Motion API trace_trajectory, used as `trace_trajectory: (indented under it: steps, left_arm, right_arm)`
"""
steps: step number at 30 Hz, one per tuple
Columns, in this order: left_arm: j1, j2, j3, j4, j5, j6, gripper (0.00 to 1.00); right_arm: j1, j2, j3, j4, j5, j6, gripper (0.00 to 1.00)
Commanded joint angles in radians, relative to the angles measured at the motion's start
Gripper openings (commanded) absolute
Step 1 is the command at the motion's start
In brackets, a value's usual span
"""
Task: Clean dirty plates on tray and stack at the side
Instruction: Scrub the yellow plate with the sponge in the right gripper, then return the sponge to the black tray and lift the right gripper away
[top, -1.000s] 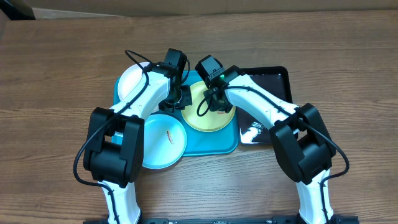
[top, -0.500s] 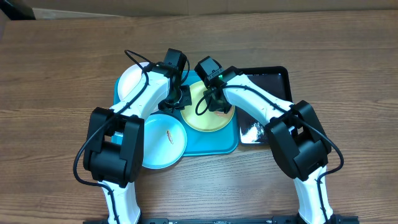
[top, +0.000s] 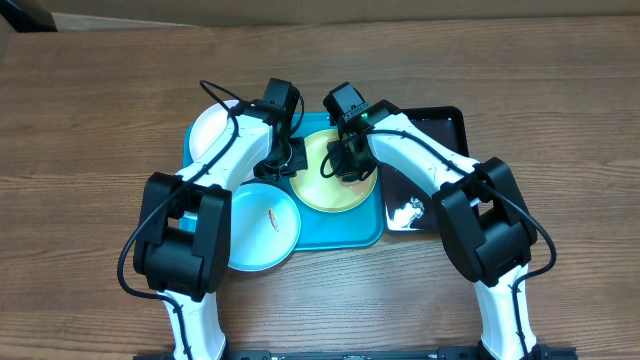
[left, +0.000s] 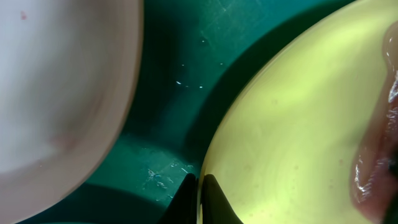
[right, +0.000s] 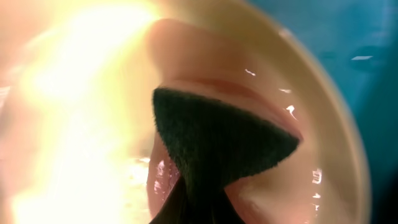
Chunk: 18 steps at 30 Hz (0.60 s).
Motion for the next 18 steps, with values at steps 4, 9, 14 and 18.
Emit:
trace_trajectory:
  steps: [4,9,14,18]
  left_arm:
    - [-0.008,0.017,-0.005,0.008,0.042,-0.017,0.04]
    - [-0.008,0.017,-0.005,0.005,0.042,-0.016,0.04]
    - [-0.008,0.017,-0.005,0.001,0.042,-0.01,0.04]
    - [-0.008,0.017,-0.005,0.001,0.042,-0.01,0.04]
  right_arm:
    - [0.04,0.089,-0.027,0.039,-0.326,0.004,0.04]
    - [-0.007,0.056,0.024,0.043,-0.533,-0.035,0.04]
    - [-0.105,-0.039,0.081,-0.033,-0.571,-0.049,0.04]
    - [-0.182,-0.126,0.097,-0.112,-0.571,-0.081,0.04]
